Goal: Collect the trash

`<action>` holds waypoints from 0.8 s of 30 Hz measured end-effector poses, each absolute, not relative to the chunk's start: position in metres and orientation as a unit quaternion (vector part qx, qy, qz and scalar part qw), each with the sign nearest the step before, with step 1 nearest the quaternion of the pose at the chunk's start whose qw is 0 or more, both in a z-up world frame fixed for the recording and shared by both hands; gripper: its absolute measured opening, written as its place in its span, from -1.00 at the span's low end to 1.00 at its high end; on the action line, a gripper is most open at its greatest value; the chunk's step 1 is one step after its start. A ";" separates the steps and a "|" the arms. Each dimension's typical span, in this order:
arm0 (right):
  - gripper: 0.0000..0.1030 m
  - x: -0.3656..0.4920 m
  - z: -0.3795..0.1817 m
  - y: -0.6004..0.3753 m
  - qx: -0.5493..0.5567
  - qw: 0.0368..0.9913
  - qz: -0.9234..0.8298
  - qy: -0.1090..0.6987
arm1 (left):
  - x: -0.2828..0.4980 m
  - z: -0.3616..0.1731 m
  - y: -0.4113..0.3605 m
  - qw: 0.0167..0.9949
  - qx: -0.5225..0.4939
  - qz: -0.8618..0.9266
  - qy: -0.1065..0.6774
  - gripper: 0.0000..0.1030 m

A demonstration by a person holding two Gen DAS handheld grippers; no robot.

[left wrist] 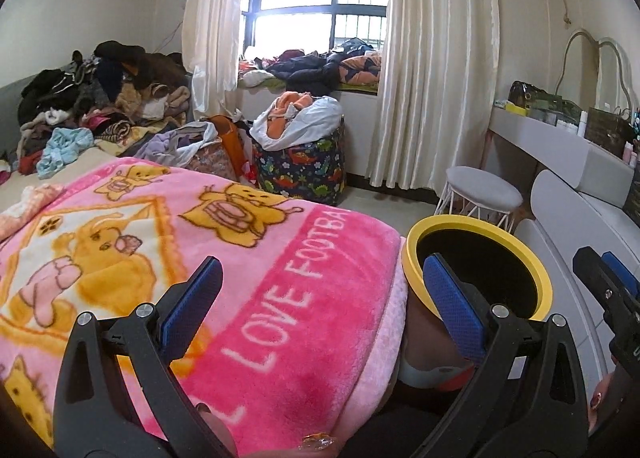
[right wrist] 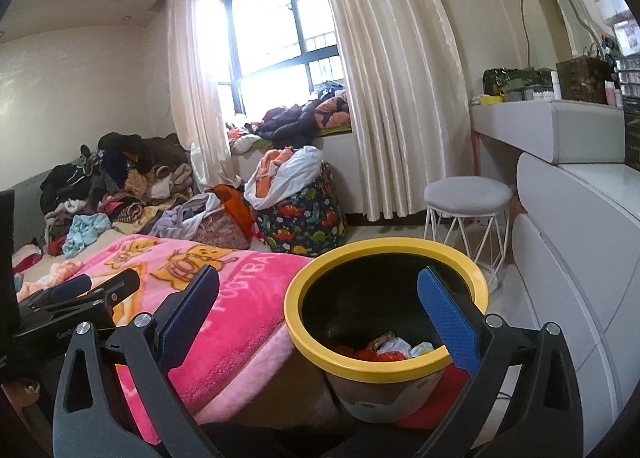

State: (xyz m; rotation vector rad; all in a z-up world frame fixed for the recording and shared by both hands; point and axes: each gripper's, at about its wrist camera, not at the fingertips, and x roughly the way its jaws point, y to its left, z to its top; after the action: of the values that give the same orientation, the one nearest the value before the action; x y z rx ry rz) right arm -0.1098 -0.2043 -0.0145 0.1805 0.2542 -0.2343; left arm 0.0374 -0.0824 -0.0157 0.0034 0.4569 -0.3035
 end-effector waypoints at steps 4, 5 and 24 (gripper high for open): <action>0.88 -0.109 -0.016 -0.200 0.082 0.982 -0.112 0.126 | 0.037 -0.015 -0.082 0.963 0.002 -0.150 0.224 0.79; 0.88 -0.109 -0.016 -0.200 0.081 0.982 -0.111 0.126 | 0.037 -0.015 -0.082 0.963 0.003 -0.149 0.224 0.79; 0.88 -0.108 -0.017 -0.200 0.083 0.982 -0.114 0.128 | 0.037 -0.012 -0.081 0.964 0.003 -0.149 0.220 0.79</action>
State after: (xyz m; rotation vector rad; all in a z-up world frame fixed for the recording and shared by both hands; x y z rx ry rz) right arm -0.1085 -0.2002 -0.0168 0.1677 0.2573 -0.2287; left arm 0.0372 -0.0809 -0.0120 0.0054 0.4456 -0.3021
